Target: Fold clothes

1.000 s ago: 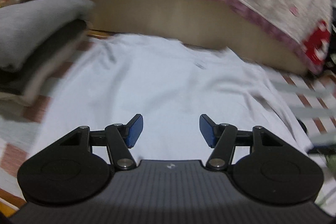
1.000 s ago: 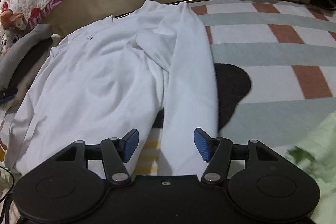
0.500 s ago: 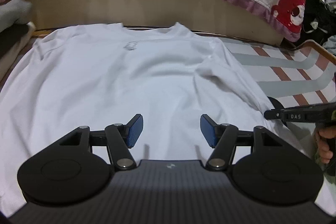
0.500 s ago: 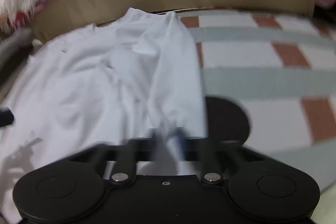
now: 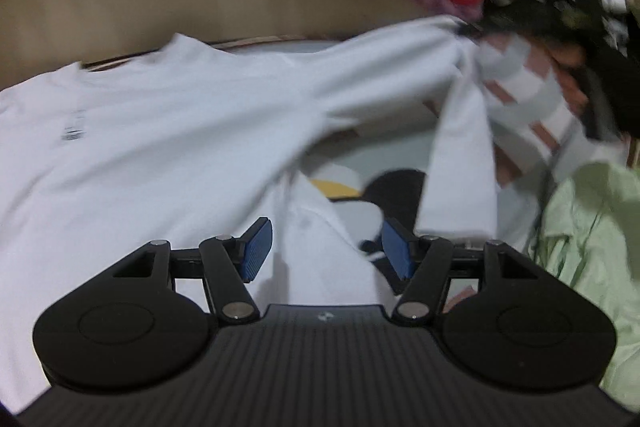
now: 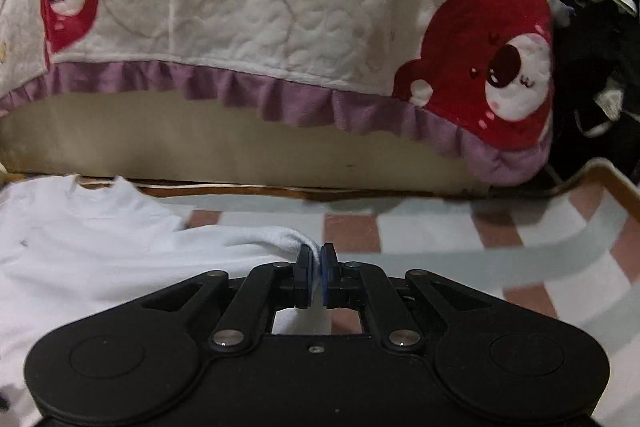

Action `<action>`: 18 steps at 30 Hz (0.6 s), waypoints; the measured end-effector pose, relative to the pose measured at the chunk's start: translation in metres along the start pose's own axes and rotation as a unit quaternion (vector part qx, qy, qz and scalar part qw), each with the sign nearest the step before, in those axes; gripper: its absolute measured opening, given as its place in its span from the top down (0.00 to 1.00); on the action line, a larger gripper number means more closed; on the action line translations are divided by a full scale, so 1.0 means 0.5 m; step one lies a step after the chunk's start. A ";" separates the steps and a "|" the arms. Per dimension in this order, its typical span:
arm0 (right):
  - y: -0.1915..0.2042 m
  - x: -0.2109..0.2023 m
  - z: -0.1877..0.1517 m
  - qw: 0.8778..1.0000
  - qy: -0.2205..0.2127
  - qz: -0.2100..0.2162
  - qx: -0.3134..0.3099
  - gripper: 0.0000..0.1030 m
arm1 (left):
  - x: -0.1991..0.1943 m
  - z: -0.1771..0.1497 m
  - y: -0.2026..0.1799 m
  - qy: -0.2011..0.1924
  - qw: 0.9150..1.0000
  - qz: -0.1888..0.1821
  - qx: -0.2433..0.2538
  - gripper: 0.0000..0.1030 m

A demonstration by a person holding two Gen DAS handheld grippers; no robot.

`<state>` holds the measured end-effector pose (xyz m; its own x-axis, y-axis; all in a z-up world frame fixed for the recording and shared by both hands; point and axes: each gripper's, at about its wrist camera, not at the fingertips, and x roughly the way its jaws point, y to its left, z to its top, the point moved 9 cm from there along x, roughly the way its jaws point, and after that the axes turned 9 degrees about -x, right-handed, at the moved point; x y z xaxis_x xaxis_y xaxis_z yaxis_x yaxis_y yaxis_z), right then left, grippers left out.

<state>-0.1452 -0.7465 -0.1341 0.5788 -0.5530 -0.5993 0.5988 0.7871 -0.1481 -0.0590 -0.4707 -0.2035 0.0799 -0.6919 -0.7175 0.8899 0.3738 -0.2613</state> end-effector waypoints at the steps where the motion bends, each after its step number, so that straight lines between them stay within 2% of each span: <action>1: -0.005 0.018 -0.002 1.000 0.000 -0.007 -0.013 0.96 | 0.015 -0.005 -0.009 0.010 1.000 0.009 0.009 0.41; 3: 0.000 0.052 -0.012 0.999 0.005 -0.013 -0.036 0.96 | 0.038 -0.015 -0.005 0.027 0.999 0.036 0.007 0.41; 5: 0.003 0.082 -0.027 0.997 0.022 -0.028 -0.071 0.93 | 0.051 -0.024 0.009 0.043 0.998 0.034 -0.028 0.41; 6: -0.001 0.088 -0.036 0.998 0.032 -0.021 -0.057 0.92 | 0.056 -0.029 0.019 0.051 0.997 0.033 -0.049 0.41; 7: -0.006 0.094 -0.044 0.998 0.043 -0.014 -0.041 0.87 | 0.058 -0.033 0.030 0.056 0.995 0.036 -0.068 0.41; 9: -0.024 0.077 -0.061 0.998 0.054 0.007 0.031 0.69 | 0.057 -0.041 0.047 0.061 0.993 0.037 -0.092 0.41; 10: -0.034 0.061 -0.070 0.996 0.058 0.008 0.062 0.55 | 0.057 -0.046 0.052 0.064 0.992 0.038 -0.098 0.41; 12: -0.041 0.011 -0.096 0.995 0.061 -0.014 0.079 0.52 | 0.054 -0.061 0.064 0.083 0.989 0.042 -0.118 0.43; 13: -0.027 -0.019 -0.107 0.997 0.059 -0.027 0.045 0.52 | 0.051 -0.068 0.068 0.091 0.986 0.042 -0.133 0.44; 14: -0.012 -0.048 -0.119 0.998 0.055 -0.038 0.012 0.50 | 0.045 -0.071 0.070 0.091 0.983 0.039 -0.153 0.54; 15: 0.014 -0.075 -0.132 0.998 0.049 -0.030 -0.021 0.49 | 0.041 -0.075 0.068 0.093 0.981 0.032 -0.165 0.80; 16: 0.041 -0.101 -0.145 0.998 0.042 -0.018 -0.053 0.49 | 0.041 -0.079 0.062 0.097 0.981 0.025 -0.164 0.89; 17: 0.080 -0.122 -0.163 0.997 0.036 0.031 -0.066 0.48 | 0.041 -0.083 0.056 0.095 0.983 0.023 -0.157 1.00; 18: 0.119 -0.146 -0.182 0.993 0.029 0.081 -0.079 0.47 | 0.044 -0.088 0.049 0.091 0.984 0.019 -0.151 1.00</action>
<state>-0.2021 -0.6344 -0.1707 0.6247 -0.4032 -0.6687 0.4043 0.8997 -0.1648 -0.0551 -0.4495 -0.2539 0.0043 -0.5618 -0.8273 0.7120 0.5826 -0.3920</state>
